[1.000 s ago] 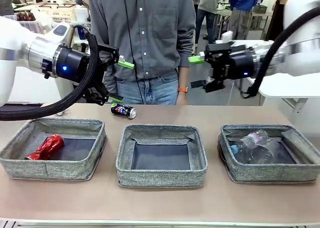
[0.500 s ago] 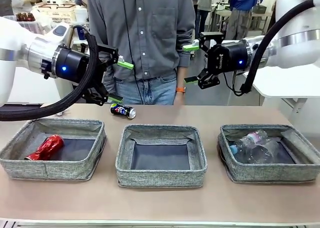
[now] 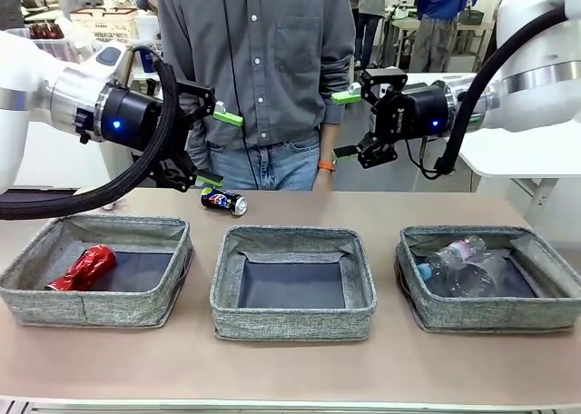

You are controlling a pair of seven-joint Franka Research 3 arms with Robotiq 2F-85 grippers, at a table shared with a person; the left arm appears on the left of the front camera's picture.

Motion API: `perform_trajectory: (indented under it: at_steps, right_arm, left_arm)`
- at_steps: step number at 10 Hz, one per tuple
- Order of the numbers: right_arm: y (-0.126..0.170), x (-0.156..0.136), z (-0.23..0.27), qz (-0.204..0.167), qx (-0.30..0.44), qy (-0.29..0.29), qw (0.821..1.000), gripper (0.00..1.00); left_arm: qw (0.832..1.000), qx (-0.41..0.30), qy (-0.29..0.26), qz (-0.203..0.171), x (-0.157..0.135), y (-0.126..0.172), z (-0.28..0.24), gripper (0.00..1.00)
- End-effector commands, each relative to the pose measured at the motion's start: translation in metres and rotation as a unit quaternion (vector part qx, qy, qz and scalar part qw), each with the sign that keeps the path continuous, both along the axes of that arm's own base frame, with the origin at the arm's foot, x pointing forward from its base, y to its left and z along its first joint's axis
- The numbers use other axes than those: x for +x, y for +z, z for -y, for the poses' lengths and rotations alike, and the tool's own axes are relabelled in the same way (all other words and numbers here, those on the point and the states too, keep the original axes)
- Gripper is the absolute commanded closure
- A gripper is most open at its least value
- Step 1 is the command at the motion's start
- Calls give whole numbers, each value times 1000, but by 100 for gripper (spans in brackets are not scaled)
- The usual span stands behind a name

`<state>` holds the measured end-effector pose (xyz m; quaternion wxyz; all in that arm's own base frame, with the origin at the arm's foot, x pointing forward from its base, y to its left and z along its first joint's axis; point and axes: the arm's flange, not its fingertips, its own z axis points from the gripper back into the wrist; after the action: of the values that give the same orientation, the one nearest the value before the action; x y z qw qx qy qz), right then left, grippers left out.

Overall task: Sort the waste into the appropriate baskets.
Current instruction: Place the picked waste into the Fabric basket indicated by the person, then pick up the waste item pointed out by the person.

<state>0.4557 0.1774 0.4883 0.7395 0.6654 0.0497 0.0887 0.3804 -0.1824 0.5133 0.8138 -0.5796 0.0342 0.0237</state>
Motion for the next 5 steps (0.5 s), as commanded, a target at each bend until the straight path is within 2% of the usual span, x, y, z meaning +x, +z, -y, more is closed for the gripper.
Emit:
perform_trajectory:
  at_steps: [1,5]
  right_arm:
    - [0,-1,-1,8,1,-5,1000,0]
    - [0,-1,-1,8,1,-5,1000,0]
  left_arm:
    - [1000,3,-1,1,0,1,0,0]
    - [1000,3,-1,1,0,1,0,0]
